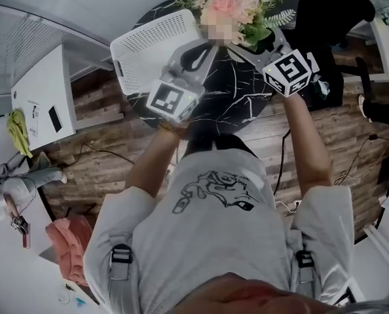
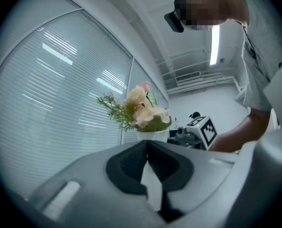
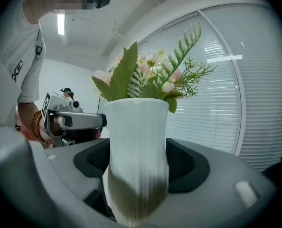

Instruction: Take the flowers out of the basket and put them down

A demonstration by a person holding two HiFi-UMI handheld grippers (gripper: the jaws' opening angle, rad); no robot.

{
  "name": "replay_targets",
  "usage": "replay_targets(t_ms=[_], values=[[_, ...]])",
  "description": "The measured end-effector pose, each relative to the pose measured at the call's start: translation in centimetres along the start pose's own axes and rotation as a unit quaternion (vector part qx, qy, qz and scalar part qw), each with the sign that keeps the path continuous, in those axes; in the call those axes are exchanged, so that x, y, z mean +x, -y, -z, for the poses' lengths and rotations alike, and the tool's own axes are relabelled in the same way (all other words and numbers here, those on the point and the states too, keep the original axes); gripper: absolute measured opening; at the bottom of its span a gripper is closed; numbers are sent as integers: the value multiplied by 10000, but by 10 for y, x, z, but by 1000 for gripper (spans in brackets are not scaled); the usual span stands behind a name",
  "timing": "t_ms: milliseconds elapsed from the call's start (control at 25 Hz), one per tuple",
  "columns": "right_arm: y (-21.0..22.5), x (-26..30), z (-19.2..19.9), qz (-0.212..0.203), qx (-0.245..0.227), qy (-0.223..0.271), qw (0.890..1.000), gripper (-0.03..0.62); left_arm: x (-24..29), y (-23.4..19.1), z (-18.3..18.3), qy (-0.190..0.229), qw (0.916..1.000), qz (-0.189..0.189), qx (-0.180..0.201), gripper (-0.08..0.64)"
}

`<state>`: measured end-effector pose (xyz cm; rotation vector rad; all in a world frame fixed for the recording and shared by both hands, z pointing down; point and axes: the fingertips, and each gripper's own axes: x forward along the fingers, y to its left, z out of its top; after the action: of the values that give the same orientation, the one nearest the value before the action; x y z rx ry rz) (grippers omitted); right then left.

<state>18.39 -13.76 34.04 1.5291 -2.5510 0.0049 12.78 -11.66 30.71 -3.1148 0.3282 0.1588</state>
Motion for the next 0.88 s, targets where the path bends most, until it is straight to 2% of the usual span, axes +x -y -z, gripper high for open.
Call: replay_targets(t_ms=[400, 880], values=[[15, -16, 10, 148, 181, 153, 9996, 353, 18, 7, 8, -66, 9999, 117, -27, 5], [26, -18, 58, 139, 497, 392, 9979, 353, 40, 4, 51, -338, 9991, 223, -140, 5]])
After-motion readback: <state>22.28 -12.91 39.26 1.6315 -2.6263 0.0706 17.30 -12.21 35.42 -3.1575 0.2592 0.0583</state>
